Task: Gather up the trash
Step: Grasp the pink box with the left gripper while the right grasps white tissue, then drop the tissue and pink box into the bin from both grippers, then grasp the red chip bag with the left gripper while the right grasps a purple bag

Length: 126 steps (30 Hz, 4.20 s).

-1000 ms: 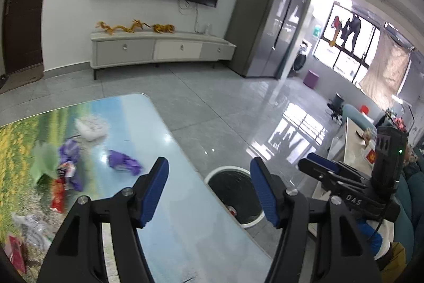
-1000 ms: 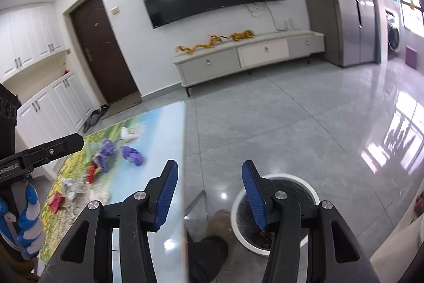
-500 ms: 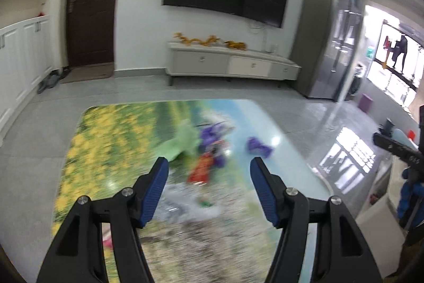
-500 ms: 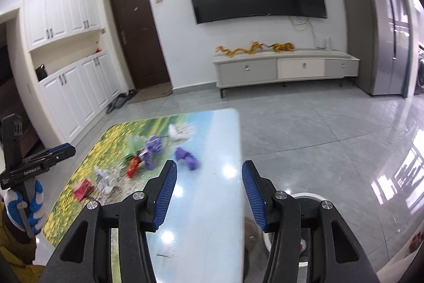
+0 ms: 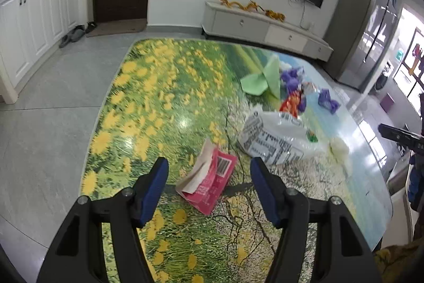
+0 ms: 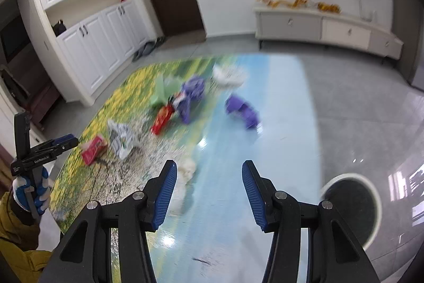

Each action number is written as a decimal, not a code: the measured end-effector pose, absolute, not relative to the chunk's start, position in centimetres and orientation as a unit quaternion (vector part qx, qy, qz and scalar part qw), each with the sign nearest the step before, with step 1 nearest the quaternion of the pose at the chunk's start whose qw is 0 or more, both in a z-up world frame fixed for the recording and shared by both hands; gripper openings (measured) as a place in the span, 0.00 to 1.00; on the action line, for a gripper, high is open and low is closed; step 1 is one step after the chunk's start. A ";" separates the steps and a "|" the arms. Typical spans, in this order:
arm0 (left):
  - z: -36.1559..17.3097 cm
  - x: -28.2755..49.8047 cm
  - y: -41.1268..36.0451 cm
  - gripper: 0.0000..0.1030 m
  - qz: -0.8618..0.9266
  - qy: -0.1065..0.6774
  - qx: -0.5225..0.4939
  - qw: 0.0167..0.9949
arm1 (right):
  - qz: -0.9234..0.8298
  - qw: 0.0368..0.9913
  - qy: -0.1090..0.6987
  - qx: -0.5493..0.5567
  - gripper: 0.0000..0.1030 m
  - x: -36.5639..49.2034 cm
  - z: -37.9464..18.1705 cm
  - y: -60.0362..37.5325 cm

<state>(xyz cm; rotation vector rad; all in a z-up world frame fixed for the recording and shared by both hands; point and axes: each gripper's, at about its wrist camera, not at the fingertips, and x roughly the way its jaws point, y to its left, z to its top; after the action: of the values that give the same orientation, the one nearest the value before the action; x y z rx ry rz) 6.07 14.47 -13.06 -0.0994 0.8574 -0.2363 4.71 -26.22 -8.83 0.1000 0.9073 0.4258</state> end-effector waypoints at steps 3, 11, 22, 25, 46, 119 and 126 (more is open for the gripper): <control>-14.4 6.9 14.0 0.60 -0.120 0.428 -0.051 0.894 | 0.218 0.861 0.458 0.040 0.48 5.6 -10.6 -24.6; -16.6 7.6 14.2 0.36 -0.122 0.438 -0.074 0.887 | 0.243 0.832 0.499 0.016 0.48 6.8 -13.7 -21.7; -16.1 6.3 14.8 0.27 -0.115 0.409 -0.097 0.900 | 0.255 0.820 0.512 0.000 0.37 7.4 -15.2 -20.2; -15.8 5.8 14.8 0.27 -0.116 0.407 -0.108 0.900 | 0.254 0.821 0.511 -0.016 0.32 7.2 -15.5 -19.6; -7.5 5.7 6.5 0.27 -0.223 0.375 -0.112 0.893 | 0.235 0.877 0.409 0.091 0.10 3.6 -11.5 -29.0; -13.5 20.3 -4.4 0.59 -0.175 0.498 0.043 0.848 | 0.183 0.883 0.430 0.047 0.52 13.7 -12.0 -29.7; -15.2 21.5 -4.0 0.37 -0.178 0.517 0.023 0.837 | 0.207 0.868 0.451 0.013 0.54 18.6 -14.7 -25.3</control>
<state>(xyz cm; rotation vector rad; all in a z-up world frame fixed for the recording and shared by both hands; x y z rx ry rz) 21.50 -4.00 -15.20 0.0497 1.0946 -0.3778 18.59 -25.33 -14.74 0.0275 0.9445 0.4326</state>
